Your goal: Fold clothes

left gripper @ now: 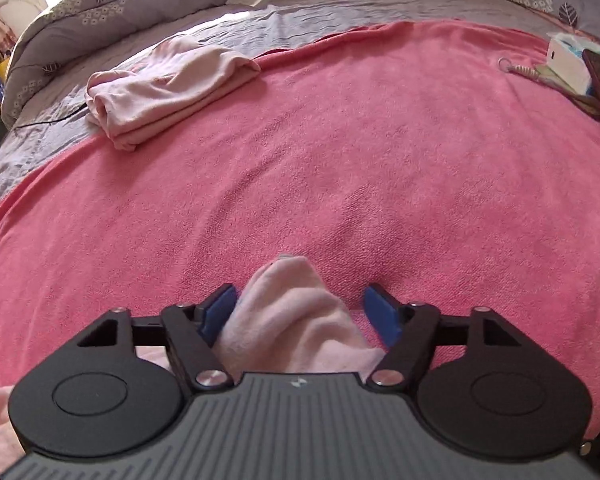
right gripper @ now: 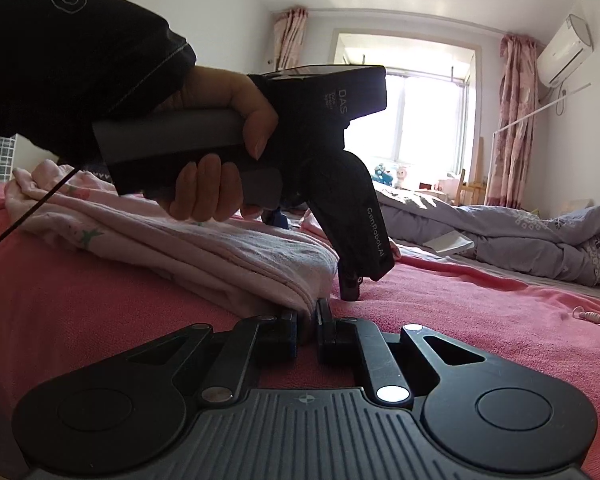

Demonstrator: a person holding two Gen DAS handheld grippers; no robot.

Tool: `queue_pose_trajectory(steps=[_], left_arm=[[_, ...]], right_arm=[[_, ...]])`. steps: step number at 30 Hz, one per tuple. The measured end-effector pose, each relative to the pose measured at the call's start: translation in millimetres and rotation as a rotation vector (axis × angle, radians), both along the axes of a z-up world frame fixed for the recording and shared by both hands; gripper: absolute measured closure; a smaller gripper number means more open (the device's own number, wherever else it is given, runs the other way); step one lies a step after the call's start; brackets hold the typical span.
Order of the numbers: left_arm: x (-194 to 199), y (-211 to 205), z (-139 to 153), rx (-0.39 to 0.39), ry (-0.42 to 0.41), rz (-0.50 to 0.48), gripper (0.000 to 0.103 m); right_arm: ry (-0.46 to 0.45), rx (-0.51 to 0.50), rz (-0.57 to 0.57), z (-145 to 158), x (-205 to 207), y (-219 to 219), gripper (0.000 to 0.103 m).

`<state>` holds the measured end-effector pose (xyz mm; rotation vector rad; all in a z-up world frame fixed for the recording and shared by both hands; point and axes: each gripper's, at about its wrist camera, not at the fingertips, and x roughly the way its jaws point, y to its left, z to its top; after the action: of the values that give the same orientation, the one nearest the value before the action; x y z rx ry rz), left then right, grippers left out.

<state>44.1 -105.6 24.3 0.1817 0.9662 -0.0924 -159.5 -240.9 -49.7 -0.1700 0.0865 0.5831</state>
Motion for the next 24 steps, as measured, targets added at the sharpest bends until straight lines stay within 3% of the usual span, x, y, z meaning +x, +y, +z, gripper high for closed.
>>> queue_pose_trajectory(steps=[1,4,7,12,18,21,24], left_arm=[[-1.3,1.1,3.4,0.004,-0.010,0.026,0.071],[-5.3,6.9,13.5,-0.025,-0.032,0.062,0.080],[-5.7,13.9,20.8,-0.067,-0.049,0.089,0.081],[5.0,25.3,22.5,-0.121,-0.057,0.127,0.083],[33.6,21.4,17.0,-0.038,-0.097,0.161,0.097],[37.3,21.4,25.4,-0.002,-0.133,0.164,0.098],[16.2,19.2,45.6,0.046,-0.201,0.098,0.092]], right_arm=[[0.003,0.015,0.002,0.4,-0.9,-2.1,0.091],[-0.002,0.051,0.006,2.7,-5.0,-6.9,0.090],[-0.024,0.052,0.002,3.1,-9.0,-5.7,0.090],[0.021,0.068,0.009,3.5,-6.2,-7.5,0.093],[0.052,0.088,0.015,4.3,-4.7,-9.2,0.094],[0.054,0.095,0.019,2.5,-6.4,-9.2,0.094],[0.051,0.103,0.020,2.0,-8.8,-9.6,0.093]])
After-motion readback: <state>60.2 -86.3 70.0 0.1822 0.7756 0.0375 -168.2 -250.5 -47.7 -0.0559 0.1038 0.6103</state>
